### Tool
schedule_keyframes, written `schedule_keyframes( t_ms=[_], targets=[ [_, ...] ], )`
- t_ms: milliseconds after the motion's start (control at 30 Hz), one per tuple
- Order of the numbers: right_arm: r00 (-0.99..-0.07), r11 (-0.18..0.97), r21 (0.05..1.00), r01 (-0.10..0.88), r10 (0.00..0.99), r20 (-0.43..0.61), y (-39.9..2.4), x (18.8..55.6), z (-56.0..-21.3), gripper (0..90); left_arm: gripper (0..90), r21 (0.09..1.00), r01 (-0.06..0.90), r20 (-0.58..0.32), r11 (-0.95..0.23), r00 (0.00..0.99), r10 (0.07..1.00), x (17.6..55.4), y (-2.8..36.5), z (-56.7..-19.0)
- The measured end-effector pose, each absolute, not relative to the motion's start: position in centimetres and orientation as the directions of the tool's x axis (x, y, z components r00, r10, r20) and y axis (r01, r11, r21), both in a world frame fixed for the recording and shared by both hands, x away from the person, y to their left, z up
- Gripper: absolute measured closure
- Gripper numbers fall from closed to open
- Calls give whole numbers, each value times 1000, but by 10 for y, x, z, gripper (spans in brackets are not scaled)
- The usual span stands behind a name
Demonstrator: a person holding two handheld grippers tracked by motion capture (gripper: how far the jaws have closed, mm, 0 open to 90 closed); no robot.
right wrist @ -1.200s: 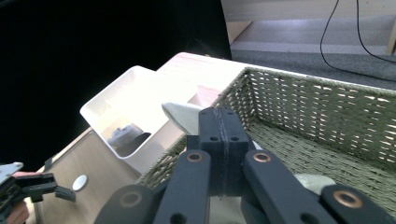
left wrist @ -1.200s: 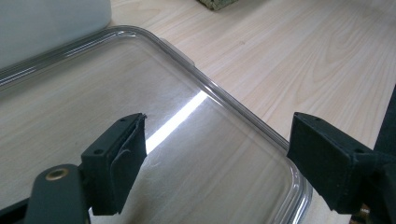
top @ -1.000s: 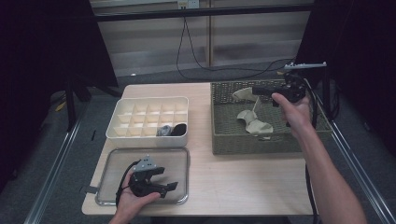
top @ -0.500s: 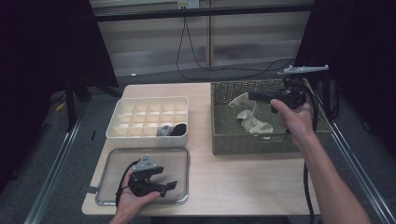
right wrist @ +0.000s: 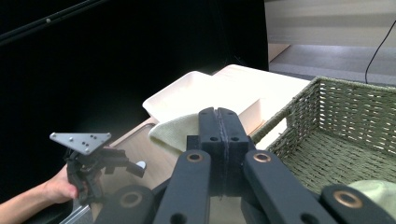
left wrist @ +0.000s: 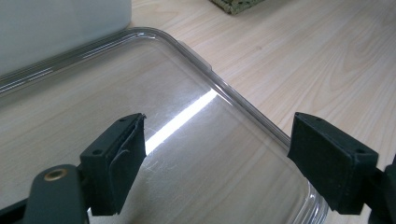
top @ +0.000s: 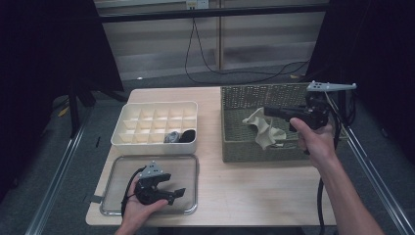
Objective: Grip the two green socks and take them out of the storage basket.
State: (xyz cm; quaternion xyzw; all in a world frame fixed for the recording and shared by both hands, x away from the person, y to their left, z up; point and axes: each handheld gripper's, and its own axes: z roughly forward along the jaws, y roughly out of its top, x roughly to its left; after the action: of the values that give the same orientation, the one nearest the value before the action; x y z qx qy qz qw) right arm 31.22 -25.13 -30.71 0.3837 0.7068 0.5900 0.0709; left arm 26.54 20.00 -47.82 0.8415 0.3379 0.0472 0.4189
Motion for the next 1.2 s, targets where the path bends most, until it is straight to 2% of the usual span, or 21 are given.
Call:
schedule_keyframes(
  t_ms=[233, 667, 1200],
  targets=[
    [-709, 12, 895, 445, 615, 344, -248, 290, -304, 900, 188, 737, 522, -202, -429, 776, 597, 264, 193, -476],
    [-726, 22, 880, 475, 575, 378, -236, 276, -336, 900, 189, 742, 515, -214, -430, 789, 576, 263, 184, -474],
    [-706, 57, 842, 537, 576, 412, -228, 260, -373, 900, 242, 771, 424, -169, -475, 856, 488, 255, 155, -461]
  ],
)
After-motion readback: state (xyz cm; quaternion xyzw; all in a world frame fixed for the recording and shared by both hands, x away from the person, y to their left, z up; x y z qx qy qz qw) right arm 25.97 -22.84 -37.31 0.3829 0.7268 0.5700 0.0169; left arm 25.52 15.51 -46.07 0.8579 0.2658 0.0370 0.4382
